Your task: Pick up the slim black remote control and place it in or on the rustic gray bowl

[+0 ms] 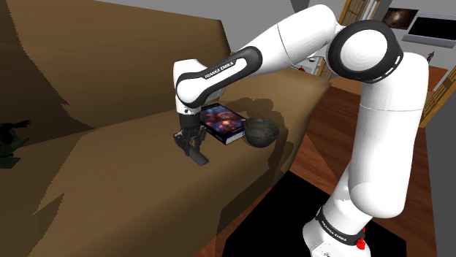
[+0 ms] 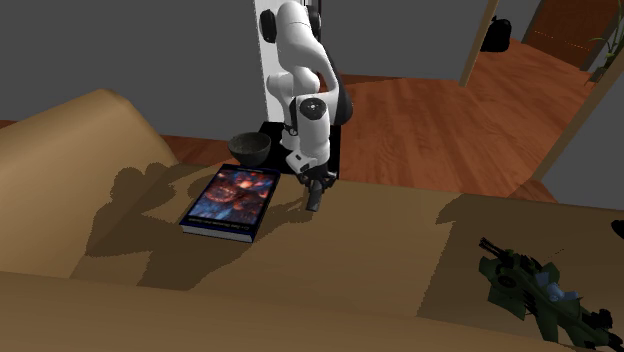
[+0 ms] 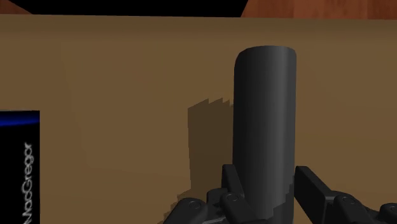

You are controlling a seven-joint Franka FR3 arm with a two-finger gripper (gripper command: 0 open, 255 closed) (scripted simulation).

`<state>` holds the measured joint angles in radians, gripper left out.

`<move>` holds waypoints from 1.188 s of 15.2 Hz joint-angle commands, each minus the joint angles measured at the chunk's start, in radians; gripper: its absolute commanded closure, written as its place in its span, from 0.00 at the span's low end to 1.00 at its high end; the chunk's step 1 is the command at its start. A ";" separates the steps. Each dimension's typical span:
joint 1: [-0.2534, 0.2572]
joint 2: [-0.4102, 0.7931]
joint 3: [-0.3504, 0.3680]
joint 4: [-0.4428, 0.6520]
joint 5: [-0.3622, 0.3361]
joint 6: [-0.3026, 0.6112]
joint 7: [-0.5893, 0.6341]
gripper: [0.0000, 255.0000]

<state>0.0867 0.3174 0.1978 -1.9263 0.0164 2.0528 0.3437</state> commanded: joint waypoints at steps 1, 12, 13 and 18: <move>0.001 0.002 0.002 -0.013 0.002 0.009 -0.002 1.00; -0.004 -0.070 0.006 0.045 0.015 -0.120 -0.003 1.00; -0.004 -0.076 0.007 0.051 0.016 -0.132 -0.003 1.00; -0.006 -0.100 0.008 0.088 0.020 -0.192 -0.003 1.00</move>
<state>0.0814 0.2213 0.2053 -1.8458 0.0358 1.8720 0.3407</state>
